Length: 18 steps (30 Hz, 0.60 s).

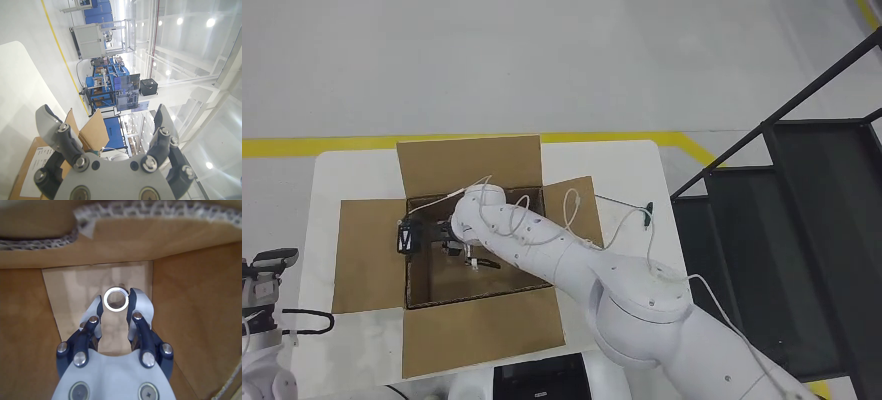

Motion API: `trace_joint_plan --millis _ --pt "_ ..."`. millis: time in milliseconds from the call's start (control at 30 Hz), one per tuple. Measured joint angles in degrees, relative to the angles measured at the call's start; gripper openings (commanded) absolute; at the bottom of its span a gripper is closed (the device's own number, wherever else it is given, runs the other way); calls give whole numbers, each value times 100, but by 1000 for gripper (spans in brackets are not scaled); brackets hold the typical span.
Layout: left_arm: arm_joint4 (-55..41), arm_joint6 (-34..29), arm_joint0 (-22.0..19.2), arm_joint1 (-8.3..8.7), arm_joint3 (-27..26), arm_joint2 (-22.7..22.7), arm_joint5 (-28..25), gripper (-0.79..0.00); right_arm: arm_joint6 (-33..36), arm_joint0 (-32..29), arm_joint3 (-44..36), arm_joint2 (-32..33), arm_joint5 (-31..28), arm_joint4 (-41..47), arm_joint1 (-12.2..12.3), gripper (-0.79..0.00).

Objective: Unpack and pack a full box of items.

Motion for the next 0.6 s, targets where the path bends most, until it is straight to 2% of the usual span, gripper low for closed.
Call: trace_joint_plan --millis 200,433,600 --pt "0 0 0 0 0 0 0 0 294 -14 88 -135 304 -156 -102 -446" --pt "0 0 0 0 0 0 0 0 205 -11 169 -200 341 -6 -107 -505" --pt "0 0 0 0 0 0 0 0 155 -11 193 -257 353 107 -119 -505"
